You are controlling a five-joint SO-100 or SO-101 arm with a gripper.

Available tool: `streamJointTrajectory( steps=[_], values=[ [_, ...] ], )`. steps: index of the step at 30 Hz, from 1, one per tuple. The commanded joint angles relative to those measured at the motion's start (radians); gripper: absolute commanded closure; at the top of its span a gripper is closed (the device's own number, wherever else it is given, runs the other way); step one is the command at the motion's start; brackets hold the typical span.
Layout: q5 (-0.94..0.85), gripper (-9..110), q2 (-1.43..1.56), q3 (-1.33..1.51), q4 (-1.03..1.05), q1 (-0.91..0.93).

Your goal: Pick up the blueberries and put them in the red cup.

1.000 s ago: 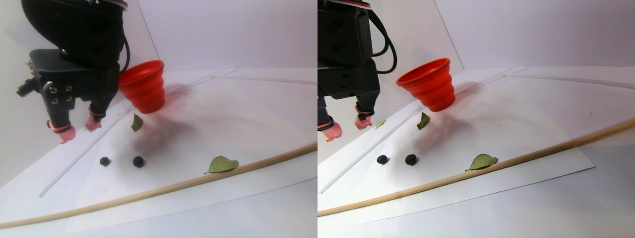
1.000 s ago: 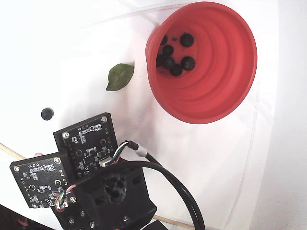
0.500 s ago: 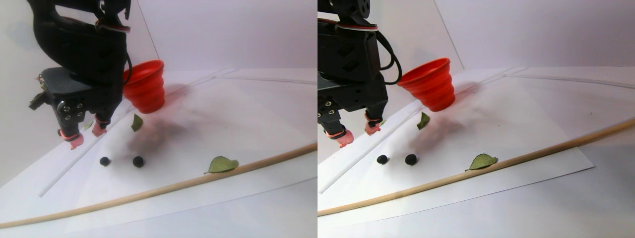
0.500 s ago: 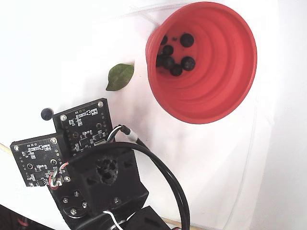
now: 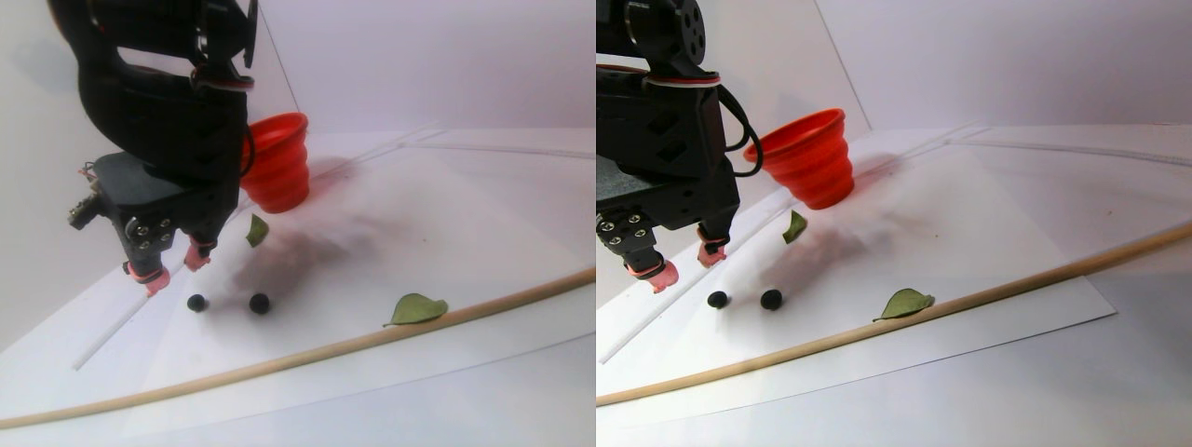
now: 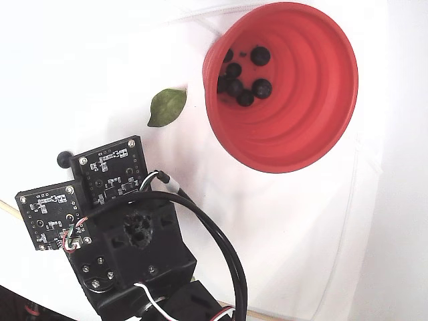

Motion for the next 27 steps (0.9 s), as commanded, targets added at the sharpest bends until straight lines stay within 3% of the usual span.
streamJointTrajectory(
  steps=[1,27],
  values=[
    [-0.008,86,-0.005,-0.009,-0.021,-0.014],
    [-0.075,85,-0.187,-0.118,-0.110,0.011]
  ],
)
